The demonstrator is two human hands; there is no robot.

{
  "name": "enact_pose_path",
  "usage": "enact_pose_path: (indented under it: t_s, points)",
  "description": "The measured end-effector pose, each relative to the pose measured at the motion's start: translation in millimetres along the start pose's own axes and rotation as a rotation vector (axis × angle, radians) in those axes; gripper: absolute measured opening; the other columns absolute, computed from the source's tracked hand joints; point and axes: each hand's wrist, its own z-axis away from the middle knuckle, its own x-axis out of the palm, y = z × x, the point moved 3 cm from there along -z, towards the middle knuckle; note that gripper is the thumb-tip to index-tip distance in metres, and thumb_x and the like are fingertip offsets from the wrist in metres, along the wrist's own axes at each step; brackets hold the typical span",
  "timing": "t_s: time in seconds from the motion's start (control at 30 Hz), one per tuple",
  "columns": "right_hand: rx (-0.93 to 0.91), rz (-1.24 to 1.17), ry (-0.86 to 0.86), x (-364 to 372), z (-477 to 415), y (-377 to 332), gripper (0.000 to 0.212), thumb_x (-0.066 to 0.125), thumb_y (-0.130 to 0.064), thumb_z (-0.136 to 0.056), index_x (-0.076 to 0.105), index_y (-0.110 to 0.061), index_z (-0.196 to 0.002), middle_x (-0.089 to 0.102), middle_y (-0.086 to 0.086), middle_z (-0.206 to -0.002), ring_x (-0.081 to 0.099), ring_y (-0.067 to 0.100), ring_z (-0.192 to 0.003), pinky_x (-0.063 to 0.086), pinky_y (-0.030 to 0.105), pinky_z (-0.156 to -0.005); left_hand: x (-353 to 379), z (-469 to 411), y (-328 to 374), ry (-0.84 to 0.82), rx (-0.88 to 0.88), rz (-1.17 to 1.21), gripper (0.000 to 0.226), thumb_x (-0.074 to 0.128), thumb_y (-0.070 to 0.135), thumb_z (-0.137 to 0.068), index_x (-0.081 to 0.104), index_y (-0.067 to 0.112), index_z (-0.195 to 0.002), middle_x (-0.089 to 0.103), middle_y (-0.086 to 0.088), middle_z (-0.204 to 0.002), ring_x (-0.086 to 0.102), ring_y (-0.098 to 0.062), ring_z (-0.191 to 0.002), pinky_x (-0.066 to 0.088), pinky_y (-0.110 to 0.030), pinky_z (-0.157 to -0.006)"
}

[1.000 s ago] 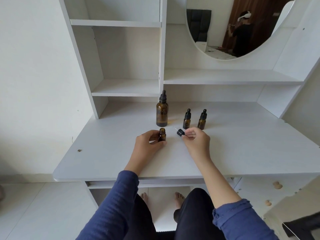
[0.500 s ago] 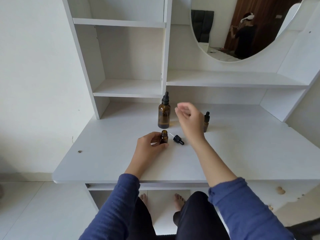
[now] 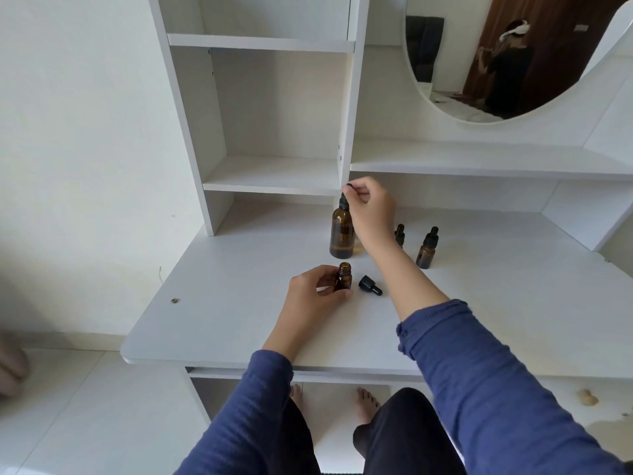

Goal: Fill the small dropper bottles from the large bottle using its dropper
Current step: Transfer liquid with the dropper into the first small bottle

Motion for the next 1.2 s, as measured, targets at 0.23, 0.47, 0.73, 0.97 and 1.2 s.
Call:
enact_pose_path:
  t_s: [0.23, 0.47, 0.73, 0.97, 1.2]
  points:
    - [-0.007, 0.016, -0.017, 2, -4, 2, 0.009, 0.054, -0.007, -0.089, 0.060, -0.004, -0.081, 0.058, -0.001, -0.075, 0.050, 0.007, -0.067, 0.038, 0.003, -0.059, 0, 1, 3, -0.005, 0.002, 0.017, 0.030, 0.072, 0.003, -0.076, 0.066, 0.009, -0.105, 0.065, 0.001, -0.093, 0.059, 0.000, -0.084, 0.045, 0.000, -0.071]
    - [-0.011, 0.042, -0.022, 2, -7, 0, 0.011, 0.054, -0.005, -0.087, 0.058, -0.002, -0.078, 0.056, 0.000, -0.072, 0.050, 0.012, -0.068, 0.036, 0.003, -0.056, 0, 1, 4, -0.006, -0.006, 0.024, 0.030, 0.071, 0.000, -0.076, 0.066, 0.007, -0.105, 0.064, 0.004, -0.090, 0.060, 0.006, -0.080, 0.045, 0.000, -0.070]
    - [-0.014, 0.047, -0.023, 1, -7, -2, 0.012, 0.055, -0.005, -0.087, 0.057, -0.008, -0.075, 0.056, 0.000, -0.073, 0.048, 0.004, -0.064, 0.037, 0.001, -0.057, 0, 1, 3, -0.001, 0.004, 0.016, 0.030, 0.071, 0.000, -0.076, 0.066, 0.007, -0.105, 0.064, 0.002, -0.090, 0.060, 0.006, -0.078, 0.044, 0.001, -0.070]
    - [-0.006, 0.034, -0.010, 0, -2, -2, 0.008, 0.056, -0.008, -0.087, 0.064, -0.004, -0.086, 0.063, 0.000, -0.080, 0.055, 0.009, -0.073, 0.041, 0.008, -0.063, 0, 2, 5, -0.011, 0.001, 0.014, 0.030, 0.071, 0.000, -0.076, 0.066, 0.006, -0.105, 0.062, 0.007, -0.086, 0.058, 0.013, -0.073, 0.044, 0.001, -0.068]
    - [-0.018, 0.039, -0.001, -5, -7, -17, 0.013, 0.053, -0.005, -0.089, 0.064, -0.002, -0.093, 0.058, -0.001, -0.079, 0.050, -0.006, -0.063, 0.037, -0.002, -0.059, -1, 3, 6, -0.015, 0.004, 0.000, 0.029, 0.070, 0.000, -0.077, 0.066, 0.007, -0.105, 0.061, 0.010, -0.084, 0.057, 0.018, -0.071, 0.043, 0.001, -0.068]
